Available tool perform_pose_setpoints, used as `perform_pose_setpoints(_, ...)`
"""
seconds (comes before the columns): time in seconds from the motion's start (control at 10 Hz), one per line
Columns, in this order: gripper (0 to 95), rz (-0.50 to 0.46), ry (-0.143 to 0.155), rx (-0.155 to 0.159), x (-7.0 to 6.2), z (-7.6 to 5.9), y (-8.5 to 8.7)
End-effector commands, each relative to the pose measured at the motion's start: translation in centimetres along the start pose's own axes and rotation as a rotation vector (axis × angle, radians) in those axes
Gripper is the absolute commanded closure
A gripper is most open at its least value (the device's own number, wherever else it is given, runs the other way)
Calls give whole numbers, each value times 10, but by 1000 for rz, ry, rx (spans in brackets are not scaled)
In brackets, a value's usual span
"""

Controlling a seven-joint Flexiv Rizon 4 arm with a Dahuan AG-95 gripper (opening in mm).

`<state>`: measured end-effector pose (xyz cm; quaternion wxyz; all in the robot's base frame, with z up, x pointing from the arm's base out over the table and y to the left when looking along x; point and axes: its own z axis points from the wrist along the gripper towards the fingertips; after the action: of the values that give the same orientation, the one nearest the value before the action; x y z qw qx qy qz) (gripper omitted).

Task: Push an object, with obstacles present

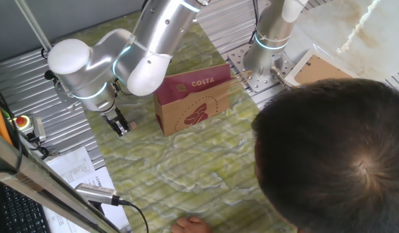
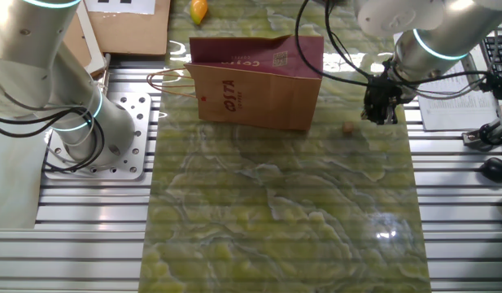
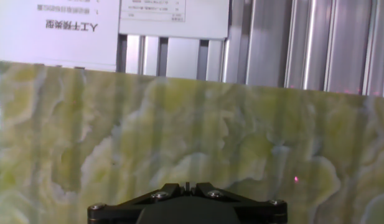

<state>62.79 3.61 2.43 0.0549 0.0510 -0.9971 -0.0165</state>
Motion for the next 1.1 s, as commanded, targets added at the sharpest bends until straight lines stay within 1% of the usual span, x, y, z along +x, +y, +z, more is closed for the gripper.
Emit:
perform_pose_setpoints(0.1, 950, -6, 22, -35, 7, 3, -2)
perform_pose_setpoints(0.2, 950, 1, 24, -44, 8, 3, -1)
perform_pose_setpoints(0.3, 950, 7, 29, -43, 8, 3, 3)
perform_pose_setpoints(0.5, 950, 8, 41, -43, 8, 3, 5)
perform_pose_setpoints(0.8, 950, 1, 68, -47, 13, 10, 2)
perform_pose_setpoints(1.1, 950, -8, 75, -50, 17, 14, -1)
